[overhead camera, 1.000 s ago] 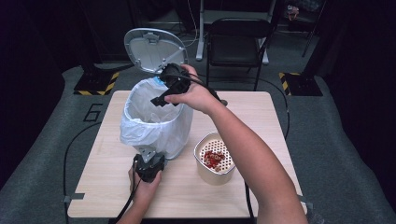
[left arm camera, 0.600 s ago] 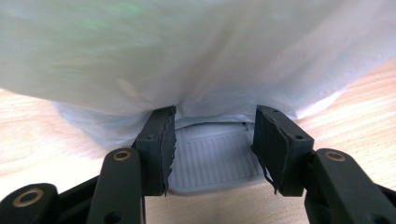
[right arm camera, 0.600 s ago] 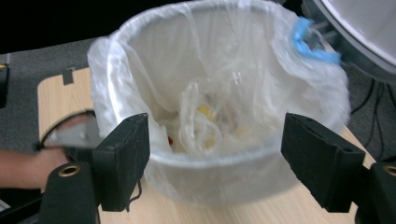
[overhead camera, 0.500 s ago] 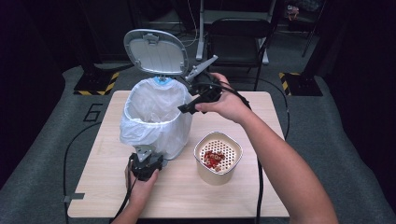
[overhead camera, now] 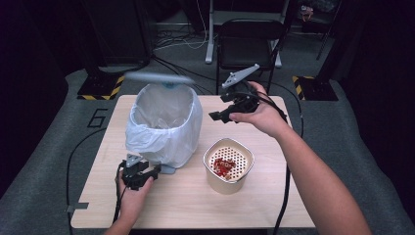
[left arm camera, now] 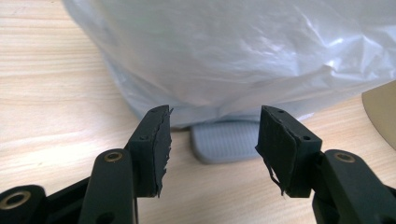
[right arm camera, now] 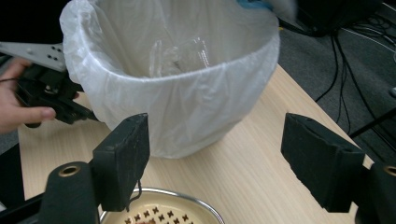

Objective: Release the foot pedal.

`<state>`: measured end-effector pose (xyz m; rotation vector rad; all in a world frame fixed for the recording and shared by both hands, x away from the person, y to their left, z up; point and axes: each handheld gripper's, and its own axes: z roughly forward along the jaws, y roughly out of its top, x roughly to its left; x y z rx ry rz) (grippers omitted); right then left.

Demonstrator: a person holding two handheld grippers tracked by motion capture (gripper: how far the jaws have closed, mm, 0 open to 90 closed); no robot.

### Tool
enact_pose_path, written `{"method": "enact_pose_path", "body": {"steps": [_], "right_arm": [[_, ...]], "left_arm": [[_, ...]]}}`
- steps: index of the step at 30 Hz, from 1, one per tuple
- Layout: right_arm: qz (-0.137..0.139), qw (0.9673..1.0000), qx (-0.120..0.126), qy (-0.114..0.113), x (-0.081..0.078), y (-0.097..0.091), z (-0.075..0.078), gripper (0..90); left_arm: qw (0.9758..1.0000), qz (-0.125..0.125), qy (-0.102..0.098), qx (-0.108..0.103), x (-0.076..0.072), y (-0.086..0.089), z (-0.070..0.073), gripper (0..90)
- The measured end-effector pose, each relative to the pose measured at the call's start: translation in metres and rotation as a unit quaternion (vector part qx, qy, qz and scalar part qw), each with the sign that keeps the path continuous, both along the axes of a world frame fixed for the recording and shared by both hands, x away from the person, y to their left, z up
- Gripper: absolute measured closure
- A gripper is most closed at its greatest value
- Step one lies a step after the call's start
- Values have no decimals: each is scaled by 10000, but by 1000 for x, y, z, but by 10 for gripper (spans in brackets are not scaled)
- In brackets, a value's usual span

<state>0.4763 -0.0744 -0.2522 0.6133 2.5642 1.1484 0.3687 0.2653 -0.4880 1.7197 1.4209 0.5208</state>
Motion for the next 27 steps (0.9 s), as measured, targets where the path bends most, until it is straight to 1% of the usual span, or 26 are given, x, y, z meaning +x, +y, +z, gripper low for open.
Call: {"method": "enact_pose_path", "body": {"steps": [1, 3, 4, 6, 8, 10, 11, 12, 13, 14, 15, 16, 17, 20, 21, 22, 23, 24, 25, 26, 27], "right_arm": [[-20, 10000, 22, -17, -1, -5, -1, 237], [-99, 9999, 40, 3, -3, -13, -2, 237], [-103, 9999, 30, -34, -4, -16, -3, 237], [-170, 9998, 49, -7, -6, -23, -5, 237], [-251, 9997, 77, 4, -8, -32, -8, 237], [-305, 9995, 105, 1, -10, -40, -12, 239], [-366, 9993, 115, -25, -13, -45, -15, 243], [-429, 9990, 81, -13, -14, -49, -18, 244], [-422, 9991, 62, -51, -15, -52, -20, 244], [-516, 9986, 59, -31, -17, -57, -24, 244], [-548, 9985, 24, -93, -18, -62, -28, 244], [-603, 9981, 8, -94, -20, -66, -32, 244], [-644, 9979, 19, -91, -21, -71, -36, 244], [-786, 9969, 13, -91, -25, -83, -49, 244], [-864, 9962, -39, -34, -28, -88, -55, 244], [-881, 9960, -97, -55, -28, -91, -58, 244], [-961, 9953, -147, -44, -30, -95, -63, 243], [-1021, 9946, -177, -83, -32, -101, -68, 244], [-1082, 9940, -170, -62, -34, -104, -71, 243], [-1147, 9933, -160, -51, -36, -109, -75, 243], [-1263, 9918, -163, -97, -38, -115, -80, 244]], "left_arm": [[10000, -27, 33, 20, -1, 2, 2, 442], [10000, 21, 0, 77, -2, 7, 3, 441], [9999, 28, 10, 106, -2, 9, 4, 440], [9999, 43, 39, 119, -2, 14, 5, 437], [9998, 71, 8, 205, -2, 19, 7, 433], [9997, 90, -65, 233, -1, 23, 7, 426], [9996, 60, -37, 268, -1, 26, 7, 422], [9995, 70, -56, 307, -1, 27, 7, 417], [9991, 62, -93, 400, 0, 29, 7, 416], [9990, 87, -151, 421, 0, 30, 6, 412], [9988, 36, -121, 463, 0, 31, 6, 407], [9987, 13, -137, 495, 0, 32, 5, 406], [9983, 34, -210, 537, 0, 33, 3, 406], [9986, 21, -145, 510, 1, 37, -2, 404], [9986, 31, -141, 514, 1, 38, -4, 404], [9982, 50, -148, 570, 1, 40, -7, 403], [9978, 96, -169, 637, 2, 42, -10, 404], [9979, 107, -131, 621, 2, 44, -12, 404], [9981, 93, -64, 608, 3, 46, -12, 404], [9982, 114, -82, 591, 4, 48, -13, 404], [9981, 127, -87, 600, 4, 50, -13, 403]]}}
